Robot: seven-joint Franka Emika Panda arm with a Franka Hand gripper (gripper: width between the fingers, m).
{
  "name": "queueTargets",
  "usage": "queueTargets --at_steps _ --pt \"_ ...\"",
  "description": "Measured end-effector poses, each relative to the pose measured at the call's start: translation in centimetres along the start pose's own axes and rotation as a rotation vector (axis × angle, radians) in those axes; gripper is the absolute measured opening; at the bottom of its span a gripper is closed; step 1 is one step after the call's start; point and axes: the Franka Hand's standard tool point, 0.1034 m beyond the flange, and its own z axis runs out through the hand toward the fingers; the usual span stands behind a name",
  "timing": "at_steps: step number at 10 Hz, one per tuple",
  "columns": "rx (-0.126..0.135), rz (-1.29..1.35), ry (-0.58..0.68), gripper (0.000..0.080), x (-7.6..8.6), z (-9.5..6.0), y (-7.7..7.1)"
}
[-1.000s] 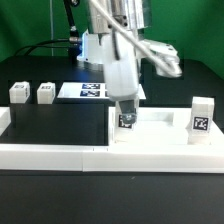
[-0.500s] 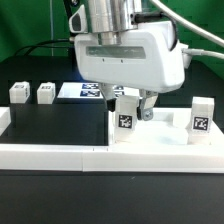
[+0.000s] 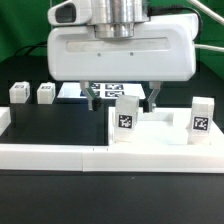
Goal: Assemble square table
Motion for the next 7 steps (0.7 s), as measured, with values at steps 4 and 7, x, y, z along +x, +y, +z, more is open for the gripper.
queueTargets --at_steps 4,7 --pt "0.000 0.152 -0.002 0.0355 -0.07 0.08 0.02" --pt "-0.001 0.341 -0.002 0.0295 -0.06 0.09 0.07"
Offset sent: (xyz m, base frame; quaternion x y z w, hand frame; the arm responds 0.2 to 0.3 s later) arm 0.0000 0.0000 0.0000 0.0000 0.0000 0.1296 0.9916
